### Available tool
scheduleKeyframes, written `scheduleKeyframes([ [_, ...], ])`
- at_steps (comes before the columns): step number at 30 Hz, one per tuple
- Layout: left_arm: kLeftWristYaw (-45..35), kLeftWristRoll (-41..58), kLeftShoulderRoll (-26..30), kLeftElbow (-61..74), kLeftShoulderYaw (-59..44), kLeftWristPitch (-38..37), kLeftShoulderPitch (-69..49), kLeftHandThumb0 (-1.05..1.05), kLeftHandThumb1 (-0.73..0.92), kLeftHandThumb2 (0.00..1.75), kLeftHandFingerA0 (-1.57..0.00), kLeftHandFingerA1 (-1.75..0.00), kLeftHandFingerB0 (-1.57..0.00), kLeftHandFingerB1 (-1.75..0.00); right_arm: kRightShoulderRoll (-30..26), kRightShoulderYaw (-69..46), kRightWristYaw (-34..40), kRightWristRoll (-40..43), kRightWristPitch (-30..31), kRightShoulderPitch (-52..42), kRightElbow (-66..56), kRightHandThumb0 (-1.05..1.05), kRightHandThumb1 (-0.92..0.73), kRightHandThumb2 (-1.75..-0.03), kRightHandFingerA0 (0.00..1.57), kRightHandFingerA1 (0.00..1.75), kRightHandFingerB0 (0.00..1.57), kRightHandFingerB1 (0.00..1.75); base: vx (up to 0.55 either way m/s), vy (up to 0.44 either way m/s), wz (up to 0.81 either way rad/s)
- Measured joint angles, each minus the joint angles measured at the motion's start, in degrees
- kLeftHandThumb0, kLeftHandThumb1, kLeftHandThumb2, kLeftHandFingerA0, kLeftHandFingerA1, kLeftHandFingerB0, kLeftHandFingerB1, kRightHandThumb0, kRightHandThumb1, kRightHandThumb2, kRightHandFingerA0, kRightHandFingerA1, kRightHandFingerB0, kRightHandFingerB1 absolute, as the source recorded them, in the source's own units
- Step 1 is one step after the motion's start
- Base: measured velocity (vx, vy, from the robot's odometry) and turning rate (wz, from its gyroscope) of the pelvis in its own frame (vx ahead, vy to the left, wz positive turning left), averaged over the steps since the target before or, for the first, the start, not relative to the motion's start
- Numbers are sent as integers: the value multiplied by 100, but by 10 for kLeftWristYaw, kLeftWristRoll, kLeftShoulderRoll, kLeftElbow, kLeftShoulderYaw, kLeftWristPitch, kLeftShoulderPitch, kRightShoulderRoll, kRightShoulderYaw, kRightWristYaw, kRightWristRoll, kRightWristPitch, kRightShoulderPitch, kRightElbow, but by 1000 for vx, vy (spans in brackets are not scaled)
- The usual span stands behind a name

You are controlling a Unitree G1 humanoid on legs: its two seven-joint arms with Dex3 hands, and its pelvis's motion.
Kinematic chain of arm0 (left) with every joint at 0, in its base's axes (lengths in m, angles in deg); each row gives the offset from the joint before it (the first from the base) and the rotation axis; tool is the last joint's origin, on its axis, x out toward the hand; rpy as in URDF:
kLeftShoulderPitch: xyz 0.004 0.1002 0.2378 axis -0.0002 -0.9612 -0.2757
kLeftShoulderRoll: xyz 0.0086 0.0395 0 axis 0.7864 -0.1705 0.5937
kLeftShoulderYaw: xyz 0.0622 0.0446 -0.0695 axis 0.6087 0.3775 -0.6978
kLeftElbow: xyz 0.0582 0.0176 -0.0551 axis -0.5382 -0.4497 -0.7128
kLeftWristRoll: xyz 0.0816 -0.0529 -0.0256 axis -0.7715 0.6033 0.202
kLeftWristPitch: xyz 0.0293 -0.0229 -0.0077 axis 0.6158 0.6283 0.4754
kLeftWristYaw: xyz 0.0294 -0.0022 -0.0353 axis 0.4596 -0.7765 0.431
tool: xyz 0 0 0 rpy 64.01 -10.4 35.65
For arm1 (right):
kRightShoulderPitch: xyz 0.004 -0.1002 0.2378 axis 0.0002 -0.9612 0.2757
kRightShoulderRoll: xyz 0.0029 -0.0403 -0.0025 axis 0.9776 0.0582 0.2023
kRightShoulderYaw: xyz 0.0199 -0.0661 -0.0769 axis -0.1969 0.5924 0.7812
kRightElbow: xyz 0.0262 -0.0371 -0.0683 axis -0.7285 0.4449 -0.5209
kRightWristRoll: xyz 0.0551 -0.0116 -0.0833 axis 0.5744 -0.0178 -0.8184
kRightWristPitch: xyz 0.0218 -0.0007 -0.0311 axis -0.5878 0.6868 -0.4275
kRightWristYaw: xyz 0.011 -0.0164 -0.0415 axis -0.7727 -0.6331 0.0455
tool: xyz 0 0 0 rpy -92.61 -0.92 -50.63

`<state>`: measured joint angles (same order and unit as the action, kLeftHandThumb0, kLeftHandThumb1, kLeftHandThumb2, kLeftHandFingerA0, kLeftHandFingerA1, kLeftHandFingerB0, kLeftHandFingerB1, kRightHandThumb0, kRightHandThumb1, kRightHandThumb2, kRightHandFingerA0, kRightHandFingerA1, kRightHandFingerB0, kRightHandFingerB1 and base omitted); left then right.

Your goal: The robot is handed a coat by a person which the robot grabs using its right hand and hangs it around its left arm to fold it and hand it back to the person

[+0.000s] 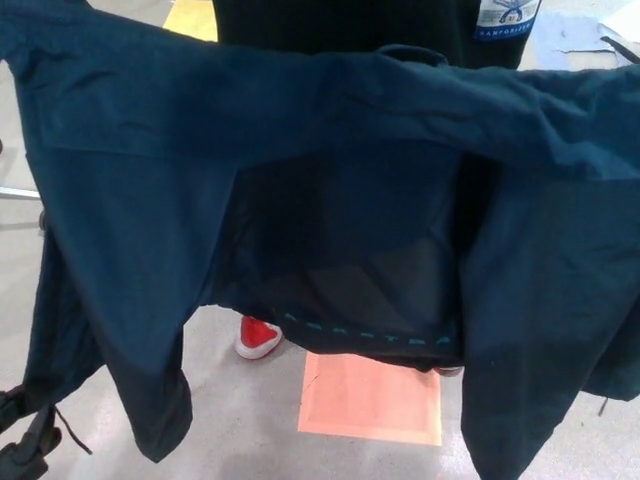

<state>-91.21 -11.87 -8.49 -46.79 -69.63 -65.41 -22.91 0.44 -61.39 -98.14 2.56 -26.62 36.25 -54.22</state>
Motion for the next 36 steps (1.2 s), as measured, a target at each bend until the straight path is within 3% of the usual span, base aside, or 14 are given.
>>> scheduleKeyframes([
  [2, -1, 0, 0, 2, -1, 0, 1, -64, 86, 65, -26, -36, -21, -33, 4, 32, -4, -11, 8, 45, 6, -76, -67, -61, 21, 30, 25, 29, 0, 0, 0],
  [3, -2, 0, 0, 3, -2, 0, 1, -64, 86, 65, -25, -36, -19, -32, 5, 48, -7, -16, 12, 66, 10, -77, -51, -82, 7, 36, 11, 33, 0, 0, 0],
  [5, -5, 1, 0, 6, -4, 0, 2, -64, 86, 65, -25, -36, -19, -33, 6, 88, -18, -28, 27, 114, 22, -81, -53, -87, 6, 33, 10, 28, 0, 0, 0],
  [6, -5, 1, 0, 8, -6, 0, 2, -65, 87, 66, -23, -35, -17, -32, 6, 116, -27, -36, 36, 142, 32, -82, -64, -60, 3, 26, 8, 24, 0, 0, 0],
  [7, -6, 1, 0, 9, -6, 0, 2, -65, 87, 66, -23, -35, -17, -32, 6, 122, -29, -38, 38, 148, 35, -82, -64, -60, 3, 26, 8, 24, 0, 0, 0],
  [8, -7, 2, 0, 11, -8, 0, 2, -64, 88, 66, -24, -35, -16, -31, 7, 155, -40, -48, 49, 179, 48, -88, -55, -93, 3, 9, 7, 11, 0, 0, 0],
  [13, -13, 3, 0, 15, -15, 0, 3, -66, 86, 66, -25, -35, -19, -32, 17, 276, -88, -92, 79, 274, 115, -91, -54, -91, 0, 0, 0, 0, 0, 0, 0],
  [22, -19, 13, 0, 21, -25, 0, 3, -71, 88, 65, -23, -35, -17, -31, 46, 448, -174, -177, 106, 347, 215, -94, -52, -95, 0, 1, 0, 0, 0, 0, 0],
  [31, -27, 19, 0, 21, -25, -5, 0, -68, 89, 66, -23, -35, -17, -31, 81, 530, -265, -243, 99, 361, 308, -93, -52, -93, 0, 0, 0, 0, 0, 0, 0],
  [32, -28, 20, 0, 21, -25, -7, -2, -70, 89, 66, -28, -36, -17, -31, 83, 534, -271, -249, 96, 361, 315, -91, -48, -89, 0, 0, 0, 1, 0, 0, 0],
  [33, -29, 22, 0, 21, -26, -9, -3, -71, 89, 67, -25, -34, -16, -30, 89, 537, -282, -258, 93, 361, 327, -103, -62, -67, 0, 0, 0, 2, 0, 0, 0],
  [34, -29, 22, 0, 21, -26, -11, -4, -35, 57, 112, -1, -47, -1, -48, 93, 539, -288, -263, 93, 361, 334, -92, -50, -95, 0, 0, 0, 0, 0, 0, 0],
  [35, -29, 22, 0, 21, -26, -11, -5, -35, 57, 112, -1, -47, -1, -48, 99, 541, -298, -269, 91, 361, 347, -92, -50, -95, 0, 0, 0, 0, 0, 0, 0],
  [36, -29, 23, 0, 21, -26, -11, -5, -70, 91, 67, -23, -33, -15, -30, 105, 541, -308, -276, 89, 362, 359, -92, -50, -94, 0, 0, 0, 0, 0, 0, 0],
])
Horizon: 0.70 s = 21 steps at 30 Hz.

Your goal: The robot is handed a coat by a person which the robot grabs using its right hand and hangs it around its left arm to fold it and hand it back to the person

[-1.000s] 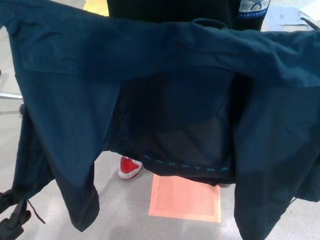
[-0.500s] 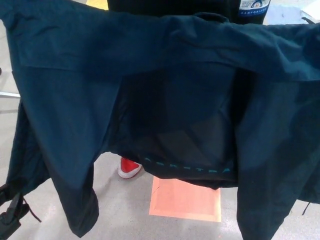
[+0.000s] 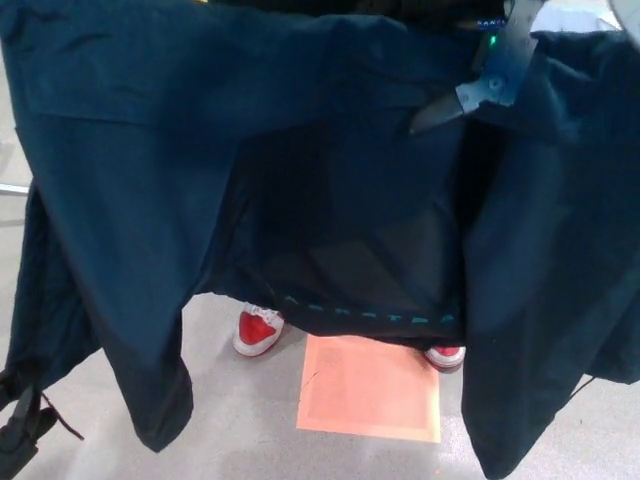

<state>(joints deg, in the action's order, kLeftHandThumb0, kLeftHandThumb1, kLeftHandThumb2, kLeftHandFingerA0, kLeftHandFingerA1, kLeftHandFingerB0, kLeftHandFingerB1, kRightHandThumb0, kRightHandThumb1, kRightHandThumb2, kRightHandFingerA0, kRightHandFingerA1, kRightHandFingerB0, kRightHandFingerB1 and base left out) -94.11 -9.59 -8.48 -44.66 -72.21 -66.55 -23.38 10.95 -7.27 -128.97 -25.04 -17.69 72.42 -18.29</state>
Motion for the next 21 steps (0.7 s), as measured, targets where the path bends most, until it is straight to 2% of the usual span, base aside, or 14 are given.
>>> scheduleKeyframes([
  [1, 0, 0, 0, 0, 0, 0, 0, -36, 55, 111, 0, -47, 0, -47, 4, 0, -6, -4, -1, 1, 6, -93, -51, -94, 0, 0, 0, 0, 0, 0, 0],
  [2, -1, 1, 0, 0, 0, 0, 0, -35, 56, 112, 0, -47, 0, -47, 8, 0, -13, -9, -3, 2, 14, -92, -51, -93, 0, 0, 0, 0, 0, 0, 0],
  [3, -1, 1, 0, 0, 0, 0, 1, -71, 91, 67, -24, -35, -15, -30, 11, 1, -17, -16, -6, 3, 19, -89, -49, -91, 0, 0, 0, 0, 0, 0, 0],
  [10, -9, 3, 0, 0, -1, 0, 0, -68, 90, 67, -27, -35, -18, -31, 24, 31, -12, -84, -12, 4, 27, -91, -52, -91, 0, 1, 0, 0, 0, 0, 0],
  [11, -9, 4, 0, 0, -1, 0, 0, -69, 92, 67, -24, -34, -15, -30, 27, 34, -7, -95, -12, 4, 27, -89, -50, -66, 34, 41, 46, 41, 0, 0, 0],
  [12, -10, 4, 0, 0, -1, 0, 0, -69, 91, 67, -23, -34, -16, -30, 28, 36, -3, -103, -12, 4, 28, -90, -55, -70, 57, 46, 47, 40, 0, 0, 0],
  [13, -11, 4, 0, 0, -1, 0, 0, -69, 91, 67, -23, -34, -16, -30, 29, 36, 9, -112, -13, 2, 26, -90, -55, -70, 57, 46, 47, 40, 0, 0, 0],
  [14, -11, 4, 0, 0, -1, 0, 0, -68, 92, 68, -22, -34, -16, -30, 29, 36, 19, -118, -14, 0, 25, -76, -75, -63, 96, 98, 54, 39, 0, 0, 0],
  [15, -11, 4, 0, 0, -1, 0, 0, -68, 91, 66, -23, -34, -17, -31, 29, 36, 31, -125, -16, -2, 24, -59, -89, -66, 105, 96, 64, 43, 0, 0, 0],
  [17, -11, 4, 0, 0, -1, 0, 0, -67, 90, 67, -25, -35, -18, -32, 29, 36, 50, -133, -20, -4, 23, -54, -91, -67, 101, 93, 73, 50, 0, 0, 0],
  [18, -11, 4, 0, 0, -1, 0, 0, -67, 90, 67, -25, -35, -18, -32, 29, 36, 61, -137, -21, -5, 23, -54, -91, -67, 101, 93, 73, 50, 0, 0, 0],
  [19, -11, 4, 0, 0, -1, 0, 0, -71, 88, 66, -32, -37, -19, -32, 29, 36, 70, -141, -22, -7, 24, -39, -89, -66, 95, 97, 66, 48, 0, 0, 0],
  [20, -11, 4, 0, 0, -1, 0, 0, -71, 88, 66, -31, -36, -20, -32, 29, 36, 84, -145, -24, -8, 25, -35, -83, -65, 92, 96, 66, 48, 0, 0, 0],
  [21, -11, 3, 0, 0, -1, 0, 0, -70, 89, 67, -30, -36, -21, -32, 29, 36, 94, -147, -26, -8, 26, -31, -74, -62, 87, 107, 77, 54, 0, 0, 0],
])
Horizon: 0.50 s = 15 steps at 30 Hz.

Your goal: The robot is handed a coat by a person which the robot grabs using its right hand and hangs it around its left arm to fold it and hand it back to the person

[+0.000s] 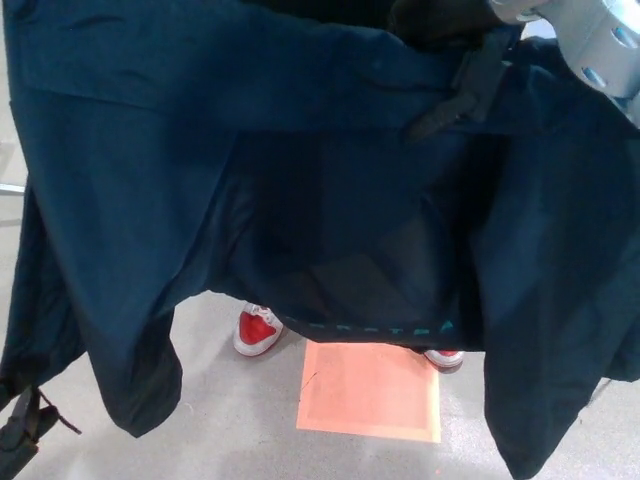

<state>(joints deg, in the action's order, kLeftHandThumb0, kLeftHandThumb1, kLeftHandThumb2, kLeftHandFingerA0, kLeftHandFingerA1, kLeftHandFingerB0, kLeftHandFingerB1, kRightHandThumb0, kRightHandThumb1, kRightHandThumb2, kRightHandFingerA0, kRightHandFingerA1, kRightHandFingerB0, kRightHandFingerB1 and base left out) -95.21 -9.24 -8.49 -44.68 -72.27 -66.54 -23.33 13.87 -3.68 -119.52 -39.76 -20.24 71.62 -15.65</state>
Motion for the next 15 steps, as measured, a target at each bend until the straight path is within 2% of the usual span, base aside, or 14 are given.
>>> scheduleKeyframes([
  [1, 0, 0, 0, 0, 0, 0, 0, -70, 89, 67, -30, -36, -21, -32, 0, 0, 12, -3, -2, 0, 2, -31, -74, -62, 87, 107, 77, 54, 0, 0, 0],
  [2, 0, 0, 0, 0, 0, 0, 0, -67, 88, 66, -36, -39, -24, -34, 0, 0, 20, -4, -3, 0, 4, -29, -74, -62, 80, 111, 70, 57, 0, 0, 0],
  [3, 0, -1, 0, 0, 0, 0, 0, -67, 90, 67, -39, -39, -26, -34, 0, -1, 32, -6, -5, 0, 6, -30, -73, -61, 83, 115, 66, 57, 0, 0, 0],
  [4, 0, -1, 0, 0, 0, 0, 0, -66, 90, 67, -39, -39, -26, -34, 0, -2, 42, -8, -6, 0, 8, -33, -75, -65, 85, 143, 69, 70, 0, 0, 0],
  [5, 0, -1, 0, 0, 0, 0, 0, -66, 90, 67, -39, -39, -26, -34, 0, -2, 54, -10, -8, 0, 10, -33, -75, -65, 85, 143, 69, 70, 0, 0, 0],
  [6, 0, -1, -1, 0, 0, 0, 0, -66, 90, 67, -40, -39, -27, -34, 0, -3, 63, -12, -10, -1, 12, -31, -80, -63, 83, 155, 72, 97, 0, 0, 0],
  [7, 0, -1, -1, 0, 0, 0, 0, -66, 90, 67, -40, -39, -28, -34, 0, -3, 70, -13, -11, -1, 14, -31, -85, -65, 80, 164, 66, 129, 0, 0, 0],
  [8, 0, -1, -1, 0, 1, 0, 0, -66, 90, 67, -40, -39, -28, -34, 0, -4, 80, -15, -13, -1, 16, -31, -85, -65, 80, 164, 66, 129, 0, 0, 0],
  [9, 0, -1, -1, 0, 1, 0, 0, -66, 85, 67, -42, -40, -30, -35, 0, -4, 93, -16, -15, -1, 19, -34, -81, -68, 84, 152, 73, 118, 0, 0, 0],
  [10, 0, -2, -2, 0, 1, 0, 0, -66, 85, 67, -42, -40, -30, -35, 0, -5, 104, -18, -18, -1, 22, -34, -81, -68, 84, 152, 73, 118, 0, 0, 0],
  [11, 0, -2, -2, 0, 0, 0, 0, -65, 86, 68, -39, -39, -29, -34, 0, -6, 114, -19, -20, -1, 25, -35, -85, -65, 90, 118, 77, 81, 0, 0, 0],
  [12, 0, -2, -2, 0, 0, 0, 0, -64, 90, 67, -39, -39, -29, -34, 0, -6, 120, -19, -21, -1, 28, -34, -83, -65, 92, 128, 82, 81, 0, 0, 0],
  [15, 0, -2, -2, 0, 0, 0, 1, -63, 90, 67, -37, -38, -27, -33, 0, -8, 151, -22, -29, -1, 41, -34, -84, -65, 92, 121, 83, 79, 0, 0, 0],
])
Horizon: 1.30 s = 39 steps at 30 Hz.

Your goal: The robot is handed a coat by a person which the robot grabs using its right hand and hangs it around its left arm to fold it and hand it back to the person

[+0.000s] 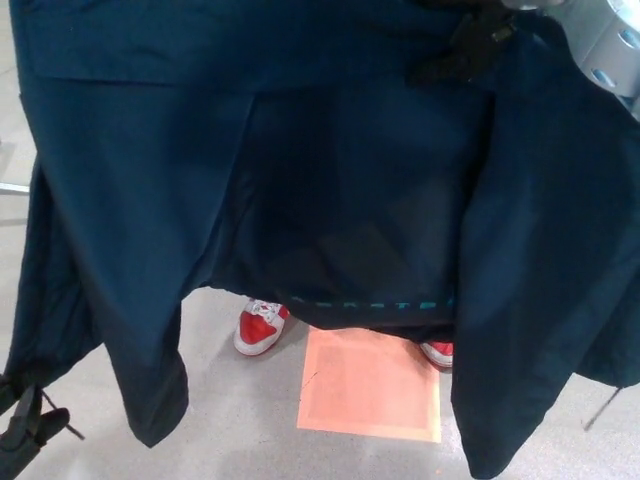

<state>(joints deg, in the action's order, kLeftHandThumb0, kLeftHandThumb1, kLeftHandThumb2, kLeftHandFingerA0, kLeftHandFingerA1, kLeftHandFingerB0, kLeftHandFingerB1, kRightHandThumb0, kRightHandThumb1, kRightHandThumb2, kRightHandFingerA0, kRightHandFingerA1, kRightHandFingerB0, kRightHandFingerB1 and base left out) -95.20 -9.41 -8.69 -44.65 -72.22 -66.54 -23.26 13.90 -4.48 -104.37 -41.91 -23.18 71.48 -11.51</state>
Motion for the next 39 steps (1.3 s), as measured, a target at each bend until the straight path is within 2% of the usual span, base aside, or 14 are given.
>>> scheduleKeyframes([
  [2, 0, 0, 0, 0, 0, 0, 0, -64, 85, 65, -39, -40, -28, -34, 0, -1, 18, -2, -4, 0, 7, -36, -83, -65, 94, 95, 80, 64, 0, 0, 0],
  [10, -5, 1, -10, 11, -1, 0, -1, -64, 87, 66, -36, -39, -25, -33, 5, -2, 94, -16, -19, 0, 50, -33, -78, -64, 93, 103, 87, 67, 0, 0, 0],
  [12, -8, 2, -14, 17, -2, 0, -2, -69, 87, 66, -32, -39, -21, -33, 8, -2, 109, -19, -22, 0, 62, -34, -79, -63, 92, 82, 81, 61, 0, 0, 0],
  [13, -12, 3, -17, 22, -2, 0, -3, -68, 89, 67, -29, -37, -23, -33, 11, -2, 122, -21, -24, 1, 72, -35, -77, -64, 79, 134, 70, 78, 0, 0, 0],
  [15, -18, 5, -20, 33, -2, 1, -7, -70, 90, 67, -32, -37, -28, -34, 15, -2, 139, -23, -26, 2, 86, -42, -77, -69, 79, 144, 68, 88, 0, 0, 0],
  [17, -28, 10, -24, 50, -2, 3, -14, -72, 92, 68, -31, -37, -26, -33, 22, -3, 159, -26, -29, 5, 104, -34, -69, -65, 84, 145, 79, 73, 0, 0, 0],
  [21, -49, 20, -31, 89, -2, 6, -28, -75, 89, 67, -36, -40, -28, -35, 30, -7, 190, -30, -33, 16, 133, -32, -78, -64, 94, 118, 81, 87, 0, 0, 0],
  [22, -56, 23, -34, 104, -2, 8, -33, -74, 89, 67, -35, -39, -28, -35, 33, -9, 201, -31, -35, 22, 143, -25, -73, -62, 94, 115, 89, 69, 0, 0, 0],
  [26, -78, 36, -38, 155, 0, 18, -51, -79, 82, 68, -39, -40, -29, -37, 42, -16, 233, -35, -41, 42, 173, -32, -81, -65, 94, 124, 80, 88, 0, 0, 0],
  [29, -95, 46, -39, 201, 3, 25, -69, -77, 88, 67, -41, -39, -31, -36, 48, -24, 259, -39, -45, 65, 195, -34, -84, -64, 100, 95, 83, 84, 0, 0, 0],
  [31, -103, 50, -39, 226, 5, 28, -80, -81, 84, 69, -38, -40, -28, -36, 49, -29, 273, -40, -48, 76, 206, -34, -81, -67, 94, 142, 76, 103, 0, 0, 0],
  [34, -119, 60, -39, 268, 11, 35, -98, -82, 84, 70, -37, -41, -28, -37, 52, -40, 296, -40, -53, 94, 225, -35, -80, -69, 95, 159, 73, 136, 0, 0, 0],
  [35, -125, 64, -39, 288, 13, 38, -106, -79, 91, 67, -36, -40, -29, -35, 52, -45, 306, -40, -55, 101, 232, -33, -81, -64, 106, 124, 85, 109, 0, 0, 0],
  [39, -149, 78, -38, 350, 24, 48, -132, -80, 86, 66, -37, -40, -29, -35, 55, -59, 335, -41, -62, 131, 257, -36, -81, -64, 109, 109, 91, 91, 0, 0, 0],
])
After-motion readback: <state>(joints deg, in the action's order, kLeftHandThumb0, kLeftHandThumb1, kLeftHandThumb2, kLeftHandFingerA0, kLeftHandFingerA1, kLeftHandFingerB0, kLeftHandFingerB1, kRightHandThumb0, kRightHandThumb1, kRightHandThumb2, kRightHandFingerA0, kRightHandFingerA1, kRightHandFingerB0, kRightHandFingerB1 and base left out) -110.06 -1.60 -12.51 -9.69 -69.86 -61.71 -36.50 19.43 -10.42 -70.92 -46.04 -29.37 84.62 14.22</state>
